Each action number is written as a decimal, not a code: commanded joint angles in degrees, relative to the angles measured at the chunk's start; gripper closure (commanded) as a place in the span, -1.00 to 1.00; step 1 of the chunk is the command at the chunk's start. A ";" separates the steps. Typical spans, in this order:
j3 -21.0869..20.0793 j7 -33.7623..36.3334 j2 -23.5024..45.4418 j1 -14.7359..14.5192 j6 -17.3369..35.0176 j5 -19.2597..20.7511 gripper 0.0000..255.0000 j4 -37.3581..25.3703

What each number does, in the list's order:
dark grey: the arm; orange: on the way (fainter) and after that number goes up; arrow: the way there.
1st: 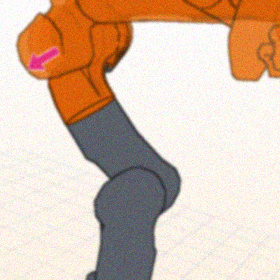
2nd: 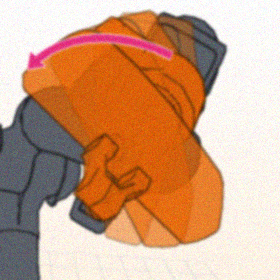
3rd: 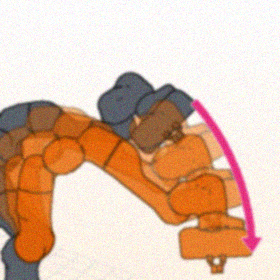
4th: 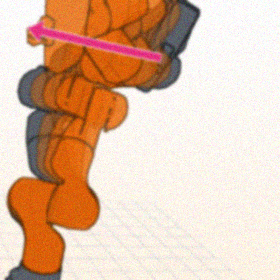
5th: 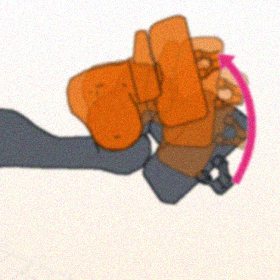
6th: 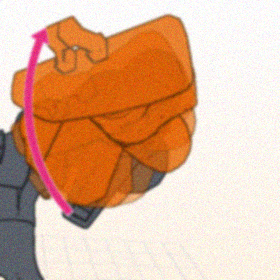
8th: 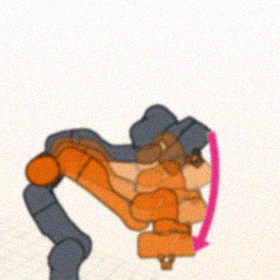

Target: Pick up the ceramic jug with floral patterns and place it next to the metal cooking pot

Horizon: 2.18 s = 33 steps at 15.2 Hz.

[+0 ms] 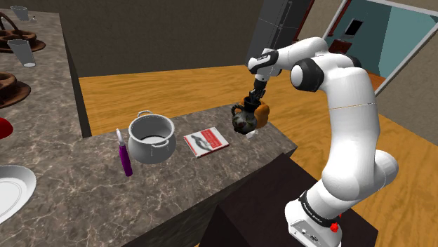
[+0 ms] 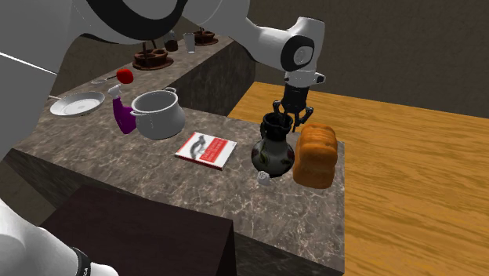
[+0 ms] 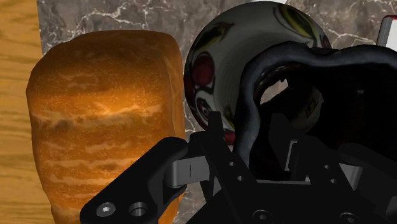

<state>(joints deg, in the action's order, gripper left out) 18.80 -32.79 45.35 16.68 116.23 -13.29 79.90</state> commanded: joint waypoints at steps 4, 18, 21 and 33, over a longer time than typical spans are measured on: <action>0.25 0.13 -1.24 -0.15 -1.45 0.33 1.00 -0.25; 1.26 0.79 -5.91 -0.45 -9.25 1.75 1.00 -3.53; 1.42 0.92 -6.65 -0.43 -11.09 2.00 1.00 -4.68; 1.86 1.40 -8.44 0.07 -19.20 2.71 1.00 -11.15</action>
<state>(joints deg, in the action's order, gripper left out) 20.58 -31.36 37.25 16.65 97.86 -10.64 69.45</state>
